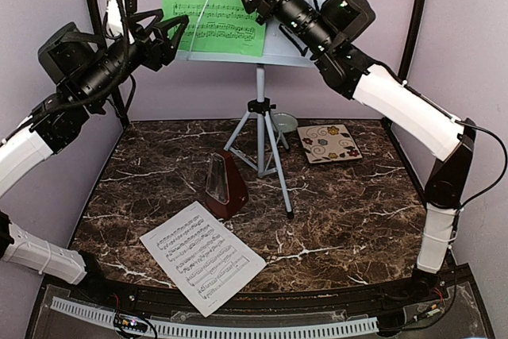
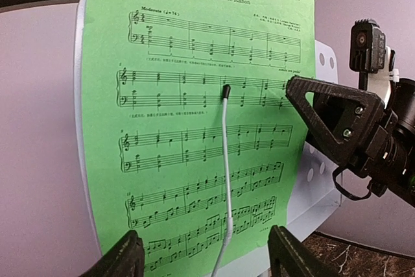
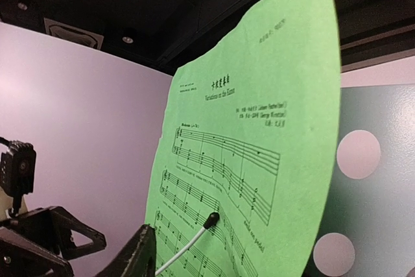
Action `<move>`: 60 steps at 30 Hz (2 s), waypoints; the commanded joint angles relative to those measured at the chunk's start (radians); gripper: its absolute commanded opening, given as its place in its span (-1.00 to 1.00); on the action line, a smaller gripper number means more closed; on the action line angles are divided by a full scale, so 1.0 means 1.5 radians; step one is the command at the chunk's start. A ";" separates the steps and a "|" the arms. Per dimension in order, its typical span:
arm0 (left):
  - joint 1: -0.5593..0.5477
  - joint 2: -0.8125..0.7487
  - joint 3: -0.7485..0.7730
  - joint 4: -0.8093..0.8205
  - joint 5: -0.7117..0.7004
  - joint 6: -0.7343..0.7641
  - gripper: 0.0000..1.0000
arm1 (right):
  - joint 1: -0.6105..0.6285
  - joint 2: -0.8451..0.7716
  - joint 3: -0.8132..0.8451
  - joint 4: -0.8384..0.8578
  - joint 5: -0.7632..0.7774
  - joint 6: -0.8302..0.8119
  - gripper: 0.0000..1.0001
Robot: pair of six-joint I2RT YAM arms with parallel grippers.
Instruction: Set up the instrument practice props
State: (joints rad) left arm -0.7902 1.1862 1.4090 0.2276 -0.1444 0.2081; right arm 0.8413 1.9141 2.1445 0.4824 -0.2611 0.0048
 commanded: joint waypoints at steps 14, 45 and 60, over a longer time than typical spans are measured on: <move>0.007 -0.081 -0.124 -0.276 -0.126 -0.228 0.52 | -0.004 -0.160 -0.146 -0.018 0.106 -0.029 1.00; 0.352 -0.236 -0.669 -0.388 0.237 -0.676 0.53 | 0.069 -0.375 -0.762 -0.243 0.018 0.142 0.85; 0.401 -0.298 -0.776 -0.385 0.222 -0.722 0.51 | 0.141 -0.183 -0.753 -0.241 0.022 0.129 0.76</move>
State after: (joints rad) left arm -0.1982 0.7464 0.2855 -0.3656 0.1730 -0.8471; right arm 1.0325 1.5829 1.0065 0.0788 -0.2390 0.1993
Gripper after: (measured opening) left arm 0.760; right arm 0.888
